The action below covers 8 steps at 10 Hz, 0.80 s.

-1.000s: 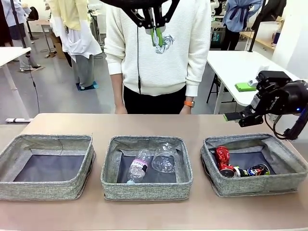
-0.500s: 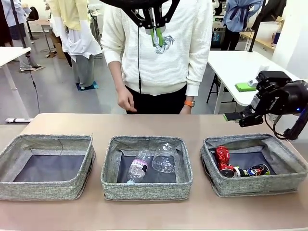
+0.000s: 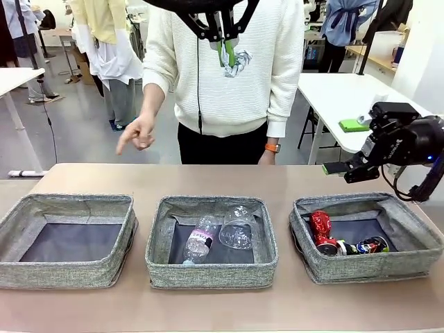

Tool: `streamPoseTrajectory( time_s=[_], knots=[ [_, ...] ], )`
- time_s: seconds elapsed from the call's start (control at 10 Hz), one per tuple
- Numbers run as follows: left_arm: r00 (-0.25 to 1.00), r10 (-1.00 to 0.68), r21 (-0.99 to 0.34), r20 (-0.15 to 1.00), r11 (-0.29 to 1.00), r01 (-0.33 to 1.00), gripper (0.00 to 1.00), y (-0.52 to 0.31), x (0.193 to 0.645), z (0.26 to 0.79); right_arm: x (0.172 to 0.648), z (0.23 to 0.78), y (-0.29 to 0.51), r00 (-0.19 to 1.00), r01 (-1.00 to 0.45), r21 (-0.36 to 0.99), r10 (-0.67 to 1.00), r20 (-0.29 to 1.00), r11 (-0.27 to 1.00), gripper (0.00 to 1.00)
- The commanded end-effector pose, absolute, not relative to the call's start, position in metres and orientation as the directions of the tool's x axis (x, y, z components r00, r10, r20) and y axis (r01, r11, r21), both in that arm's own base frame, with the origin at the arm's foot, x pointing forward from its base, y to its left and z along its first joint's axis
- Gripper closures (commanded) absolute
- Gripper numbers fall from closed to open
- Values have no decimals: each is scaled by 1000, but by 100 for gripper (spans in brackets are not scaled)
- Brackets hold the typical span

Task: Sort the waste into the appropriate baskets.
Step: Place the picked waste into the Fabric basket indicated by the person.

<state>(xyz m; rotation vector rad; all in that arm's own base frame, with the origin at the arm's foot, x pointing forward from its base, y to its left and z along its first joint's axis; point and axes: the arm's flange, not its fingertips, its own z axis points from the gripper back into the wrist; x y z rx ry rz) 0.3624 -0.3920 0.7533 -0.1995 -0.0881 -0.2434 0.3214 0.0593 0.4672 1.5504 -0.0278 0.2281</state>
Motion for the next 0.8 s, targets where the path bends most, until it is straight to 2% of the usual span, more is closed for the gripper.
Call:
streamPoseTrajectory(
  time_s=[0.0,0.7],
  knots=[
    [969,-218,-202,114,950,237,94,-388,359,753,321,471,63,983,-149,989,109,148,-5,0],
    [967,-230,-185,111,951,248,94,-392,362,753,321,471,63,983,-149,989,109,148,-5,0]
  ],
)
